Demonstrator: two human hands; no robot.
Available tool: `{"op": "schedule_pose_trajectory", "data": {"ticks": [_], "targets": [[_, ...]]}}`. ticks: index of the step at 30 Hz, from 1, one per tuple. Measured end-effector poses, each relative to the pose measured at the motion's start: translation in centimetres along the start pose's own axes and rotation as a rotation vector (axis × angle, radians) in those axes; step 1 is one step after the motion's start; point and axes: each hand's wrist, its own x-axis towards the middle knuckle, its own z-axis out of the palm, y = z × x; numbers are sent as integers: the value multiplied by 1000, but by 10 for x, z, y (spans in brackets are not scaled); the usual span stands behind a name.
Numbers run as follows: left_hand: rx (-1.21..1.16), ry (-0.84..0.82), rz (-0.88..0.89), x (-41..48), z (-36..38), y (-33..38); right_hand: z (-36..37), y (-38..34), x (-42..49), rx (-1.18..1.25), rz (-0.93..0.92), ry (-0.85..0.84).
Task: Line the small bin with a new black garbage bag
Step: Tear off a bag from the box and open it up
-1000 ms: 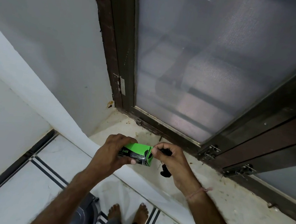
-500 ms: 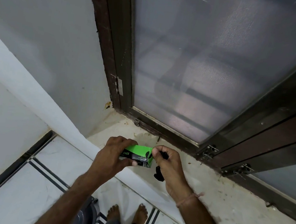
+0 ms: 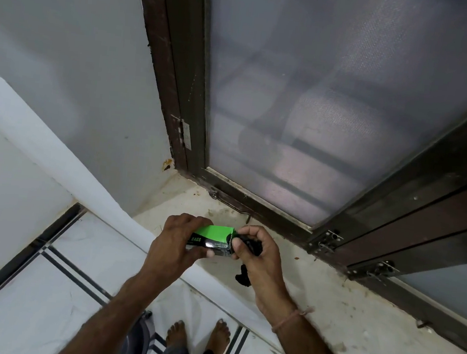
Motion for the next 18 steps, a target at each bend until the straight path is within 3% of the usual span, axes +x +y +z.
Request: {"op": "schedule_pose_trajectory", "data": {"ticks": [18], "targets": [[314,-125,40,24,11,-24,-18,20,13,-103,182,-21]]}}
